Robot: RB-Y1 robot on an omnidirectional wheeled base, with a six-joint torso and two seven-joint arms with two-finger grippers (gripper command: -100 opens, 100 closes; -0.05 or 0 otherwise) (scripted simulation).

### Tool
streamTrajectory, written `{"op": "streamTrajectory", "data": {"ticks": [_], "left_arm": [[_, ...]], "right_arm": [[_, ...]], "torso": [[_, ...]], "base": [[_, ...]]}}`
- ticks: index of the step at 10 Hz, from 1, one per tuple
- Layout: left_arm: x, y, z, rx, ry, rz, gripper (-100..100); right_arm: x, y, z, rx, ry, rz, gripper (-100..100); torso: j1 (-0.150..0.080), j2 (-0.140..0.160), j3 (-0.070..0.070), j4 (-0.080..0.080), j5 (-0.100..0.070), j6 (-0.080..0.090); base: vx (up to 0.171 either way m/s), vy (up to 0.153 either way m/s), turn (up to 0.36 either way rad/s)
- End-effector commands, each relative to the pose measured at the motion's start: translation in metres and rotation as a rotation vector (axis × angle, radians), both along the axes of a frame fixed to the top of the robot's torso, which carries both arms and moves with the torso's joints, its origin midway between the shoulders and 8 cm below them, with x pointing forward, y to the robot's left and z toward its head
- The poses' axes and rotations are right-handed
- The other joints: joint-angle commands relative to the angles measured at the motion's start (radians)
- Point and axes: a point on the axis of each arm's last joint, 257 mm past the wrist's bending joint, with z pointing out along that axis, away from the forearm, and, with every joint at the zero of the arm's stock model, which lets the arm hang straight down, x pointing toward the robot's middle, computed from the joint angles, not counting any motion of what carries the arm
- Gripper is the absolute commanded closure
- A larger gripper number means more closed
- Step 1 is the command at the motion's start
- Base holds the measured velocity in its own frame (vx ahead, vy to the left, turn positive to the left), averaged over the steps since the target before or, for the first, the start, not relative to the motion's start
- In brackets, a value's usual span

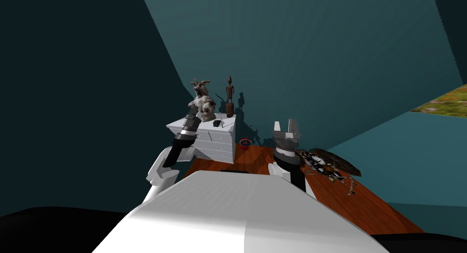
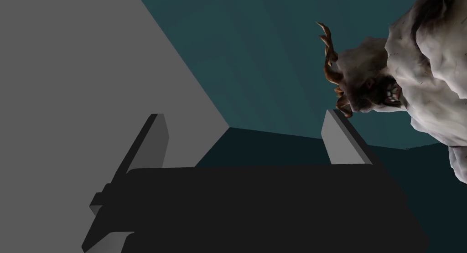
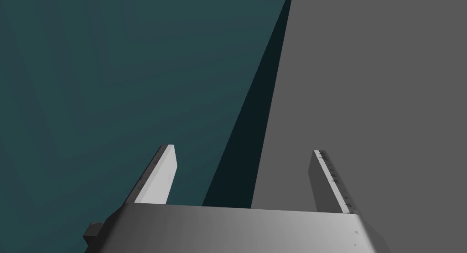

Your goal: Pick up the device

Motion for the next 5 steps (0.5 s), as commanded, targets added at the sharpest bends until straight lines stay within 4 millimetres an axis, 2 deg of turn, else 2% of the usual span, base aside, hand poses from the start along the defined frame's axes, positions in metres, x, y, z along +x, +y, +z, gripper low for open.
{"op": "streamTrajectory", "data": {"ticks": [1, 5], "left_arm": [[0.008, 0.001, -0.008, 0.004, 0.043, 0.012, -100], [0.03, -0.002, -0.038, 0.02, 0.165, 0.038, -100]], "right_arm": [[0.0, 0.0, 0.0, 0.0, 0.0, 0.0, 0], [0.0, 0.0, 0.0, 0.0, 0.0, 0.0, 0]], "torso": [[0.0, 0.0, 0.0, 0.0, 0.0, 0.0], [-0.001, -0.004, -0.002, -0.001, 0.0, 0.0]], "base": [[0.026, 0.057, -0.075], [0.054, 0.055, -0.025]]}}
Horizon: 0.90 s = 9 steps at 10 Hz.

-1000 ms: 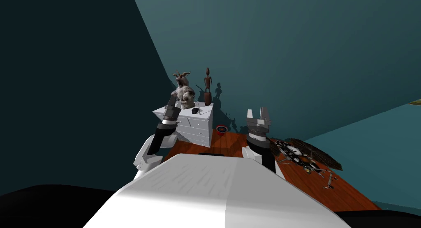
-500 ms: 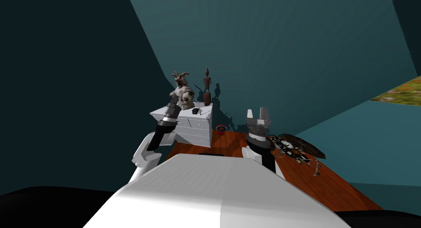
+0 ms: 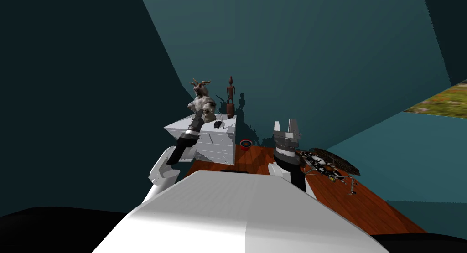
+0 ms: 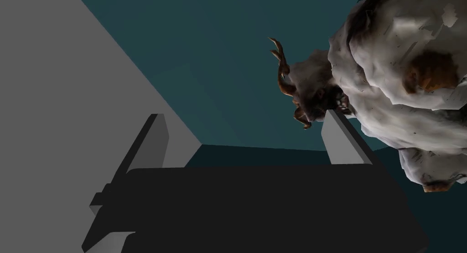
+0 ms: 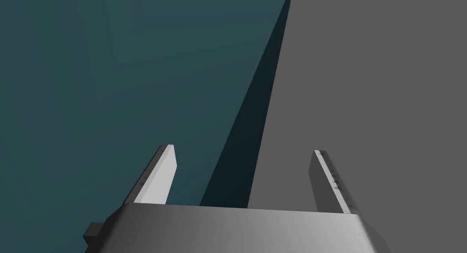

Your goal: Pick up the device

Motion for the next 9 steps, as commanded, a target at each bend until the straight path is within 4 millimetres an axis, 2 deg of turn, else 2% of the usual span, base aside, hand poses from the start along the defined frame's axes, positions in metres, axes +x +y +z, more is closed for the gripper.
{"op": "streamTrajectory", "data": {"ticks": [1, 9], "left_arm": [[0.01, -0.001, -0.016, 0.008, 0.057, 0.011, -100], [0.038, -0.017, -0.113, 0.067, 0.351, 0.052, -100]], "right_arm": [[0.0, 0.0, 0.0, 0.0, 0.0, 0.0, 0], [0.0, 0.0, 0.0, 0.0, 0.0, 0.0, 0]], "torso": [[0.0, 0.0, 0.0, 0.0, 0.0, 0.0], [-0.002, -0.002, -0.001, 0.0, 0.0, 0.0]], "base": [[0.069, 0.044, 0.0], [0.086, 0.034, 0.018]]}}
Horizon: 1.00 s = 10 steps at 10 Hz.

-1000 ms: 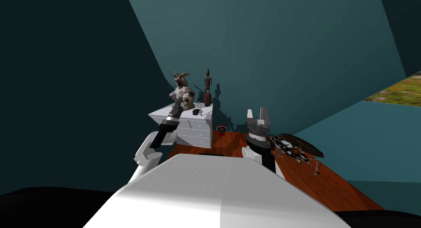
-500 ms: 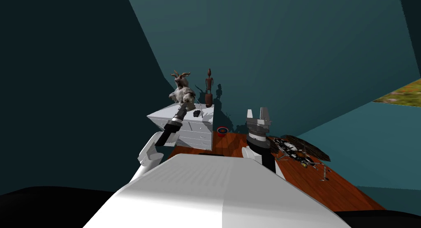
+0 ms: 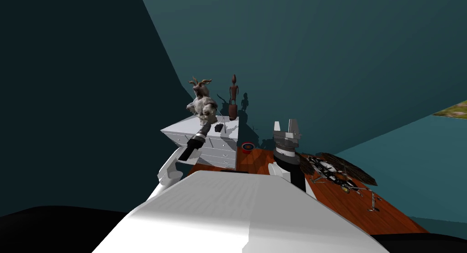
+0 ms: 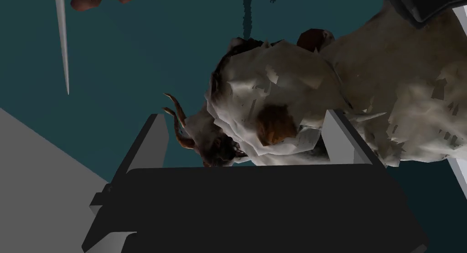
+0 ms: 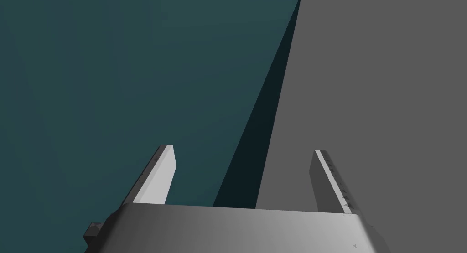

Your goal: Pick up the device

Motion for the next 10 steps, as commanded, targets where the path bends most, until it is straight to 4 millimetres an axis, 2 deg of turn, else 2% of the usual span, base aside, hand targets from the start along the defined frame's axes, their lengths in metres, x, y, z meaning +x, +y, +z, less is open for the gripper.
{"op": "streamTrajectory", "data": {"ticks": [1, 5, 6, 7, 8, 9, 10], "left_arm": [[0.003, -0.004, -0.023, 0.014, 0.059, 0.007, -100], [0.003, -0.006, -0.07, 0.035, 0.181, 0.02, -100], [0.002, -0.005, -0.09, 0.036, 0.228, 0.026, -100], [0.006, -0.004, -0.079, 0.035, 0.2, 0.022, -100], [0.006, -0.004, -0.081, 0.035, 0.206, 0.024, 0], [0.004, -0.004, -0.073, 0.035, 0.202, 0.027, -100], [0.004, -0.003, -0.076, 0.036, 0.202, 0.024, -100]], "right_arm": [[0.0, 0.0, 0.0, 0.0, 0.0, 0.0, 0], [0.0, 0.0, 0.0, 0.0, 0.0, 0.0, 0], [0.0, 0.0, 0.0, 0.0, 0.0, 0.0, 0], [0.0, 0.0, 0.0, 0.0, 0.0, 0.0, 0], [0.0, 0.0, 0.0, 0.0, 0.0, 0.0, 0], [0.0, 0.0, 0.0, 0.0, 0.0, 0.0, 0], [0.0, 0.0, 0.0, 0.0, 0.0, 0.0, 0]], "torso": [[0.0, 0.0, 0.0, 0.0, 0.0, 0.0], [-0.001, 0.003, 0.002, 0.001, 0.0, 0.0], [-0.001, 0.003, 0.002, 0.001, 0.0, 0.0], [-0.001, 0.004, 0.002, 0.001, 0.0, 0.0], [-0.001, 0.005, 0.003, 0.001, 0.0, 0.0], [-0.001, 0.006, 0.003, 0.001, 0.0, 0.0], [-0.001, 0.002, 0.001, 0.001, 0.0, 0.0]], "base": [[0.078, 0.013, 0.016], [0.048, 0.003, 0.006], [0.027, -0.01, -0.005], [0.012, -0.006, 0.0], [0.0, 0.0, 0.0], [0.088, -0.006, -0.02], [0.023, -0.007, 0.013]]}}
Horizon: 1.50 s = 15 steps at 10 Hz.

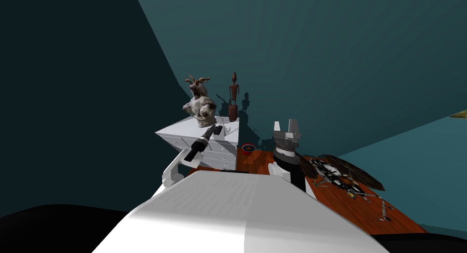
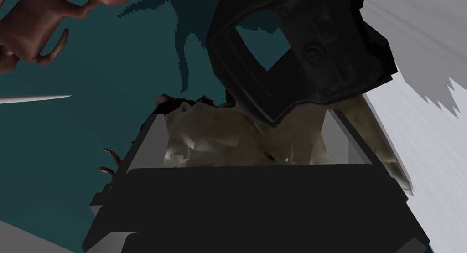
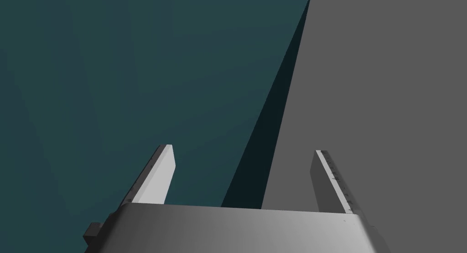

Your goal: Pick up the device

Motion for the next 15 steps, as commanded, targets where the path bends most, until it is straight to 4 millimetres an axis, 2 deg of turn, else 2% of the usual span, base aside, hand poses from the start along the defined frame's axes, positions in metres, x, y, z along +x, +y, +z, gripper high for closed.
{"op": "streamTrajectory", "data": {"ticks": [1, 5, 7, 10, 12, 14, 15], "left_arm": [[0.0, 0.0, 0.0, 0.0, 0.0, 0.0, 100], [0.0, 0.0, 0.001, 0.001, -0.002, 0.001, 100], [-0.004, -0.003, 0.003, 0.016, -0.017, -0.032, -100], [-0.013, -0.01, -0.002, 0.049, -0.024, -0.105, -100], [-0.013, -0.01, -0.002, 0.052, -0.026, -0.108, -100], [-0.023, -0.013, -0.017, 0.073, -0.003, -0.165, -100], [-0.024, -0.015, -0.015, 0.082, -0.011, -0.177, -100]], "right_arm": [[0.0, 0.0, 0.0, 0.0, 0.0, 0.0, 0], [0.0, 0.0, 0.0, 0.0, 0.0, 0.0, 0], [0.0, 0.0, 0.0, 0.0, 0.0, 0.0, 0], [0.0, 0.0, 0.0, 0.0, 0.0, 0.0, 0], [0.0, 0.0, 0.0, 0.0, 0.0, 0.0, 0], [0.0, 0.0, 0.0, 0.0, 0.0, 0.0, 0], [0.0, 0.0, 0.0, 0.0, 0.0, 0.0, 0]], "torso": [[0.0, 0.0, 0.0, 0.0, 0.0, 0.0], [-0.001, 0.002, 0.001, 0.0, 0.0, 0.001], [-0.001, 0.001, 0.001, 0.0, 0.0, 0.001], [-0.001, 0.014, 0.008, 0.002, 0.0, 0.001], [-0.002, 0.011, 0.006, 0.002, 0.0, 0.001], [-0.006, 0.004, 0.002, 0.0, -0.001, 0.001], [-0.012, 0.007, 0.004, 0.001, -0.002, 0.001]], "base": [[0.0, 0.0, 0.0], [0.0, 0.0, 0.0], [-0.054, -0.001, 0.017], [-0.189, 0.008, 0.025], [-0.065, -0.034, 0.002], [-0.063, -0.132, -0.085], [-0.089, -0.157, 0.011]]}}
